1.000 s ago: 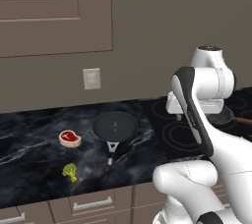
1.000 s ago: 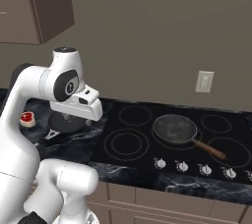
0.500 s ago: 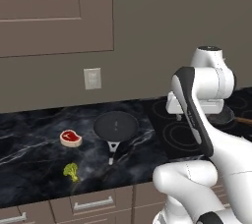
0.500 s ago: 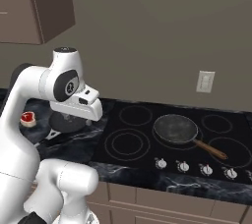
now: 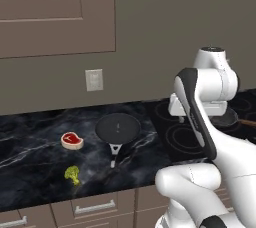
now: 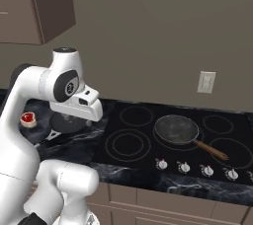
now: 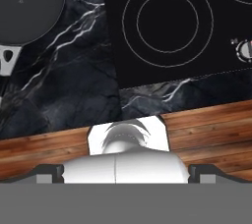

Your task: Place both pans onto different burners. Then place the broccoli and the steak on different pans.

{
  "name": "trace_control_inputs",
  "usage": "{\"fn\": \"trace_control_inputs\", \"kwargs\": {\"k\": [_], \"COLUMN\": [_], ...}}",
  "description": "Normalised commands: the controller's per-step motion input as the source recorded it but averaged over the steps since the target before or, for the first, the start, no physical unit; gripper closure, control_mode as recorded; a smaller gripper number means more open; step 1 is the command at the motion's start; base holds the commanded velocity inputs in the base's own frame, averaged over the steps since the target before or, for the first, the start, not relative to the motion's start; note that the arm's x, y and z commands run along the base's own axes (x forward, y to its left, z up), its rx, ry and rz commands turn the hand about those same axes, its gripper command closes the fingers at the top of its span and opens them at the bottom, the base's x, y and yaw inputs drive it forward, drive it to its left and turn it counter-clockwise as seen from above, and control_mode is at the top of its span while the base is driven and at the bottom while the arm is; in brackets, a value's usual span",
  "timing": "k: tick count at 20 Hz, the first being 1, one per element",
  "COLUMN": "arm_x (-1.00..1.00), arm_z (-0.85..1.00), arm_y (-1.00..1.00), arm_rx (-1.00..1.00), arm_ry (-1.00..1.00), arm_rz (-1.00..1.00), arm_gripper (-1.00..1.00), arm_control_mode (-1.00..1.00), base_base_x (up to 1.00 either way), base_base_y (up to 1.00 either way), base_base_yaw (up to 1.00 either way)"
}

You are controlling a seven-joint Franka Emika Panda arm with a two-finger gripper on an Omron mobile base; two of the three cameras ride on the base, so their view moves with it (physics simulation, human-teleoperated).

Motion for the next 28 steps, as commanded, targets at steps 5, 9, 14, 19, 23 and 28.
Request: {"fn": "trace_control_inputs", "kwargs": {"k": [5, 9, 14, 19, 23, 28], "arm_x": [0.02, 0.13, 0.0, 0.11, 0.11, 0.2], "arm_z": [0.0, 0.0, 0.0, -0.06, -0.14, -0.27], "arm_y": [0.5, 0.66, 0.51, 0.45, 0.4, 0.41], "arm_rx": [0.0, 0.0, 0.0, 0.0, 0.0, 0.0], "arm_ry": [0.0, 0.0, 0.0, 0.0, 0.0, 0.0], "arm_rz": [0.0, 0.0, 0.0, 0.0, 0.0, 0.0], "arm_gripper": [-1.0, -1.0, -1.0, -1.0, -1.0, -1.0], "arm_control_mode": [-1.0, -1.0, -1.0, -1.0, -1.0, -1.0], "base_base_x": [0.0, 0.0, 0.0, 0.0, 0.0, 0.0], "base_base_y": [0.0, 0.0, 0.0, 0.0, 0.0, 0.0], "base_base_yaw": [0.0, 0.0, 0.0, 0.0, 0.0, 0.0]}}
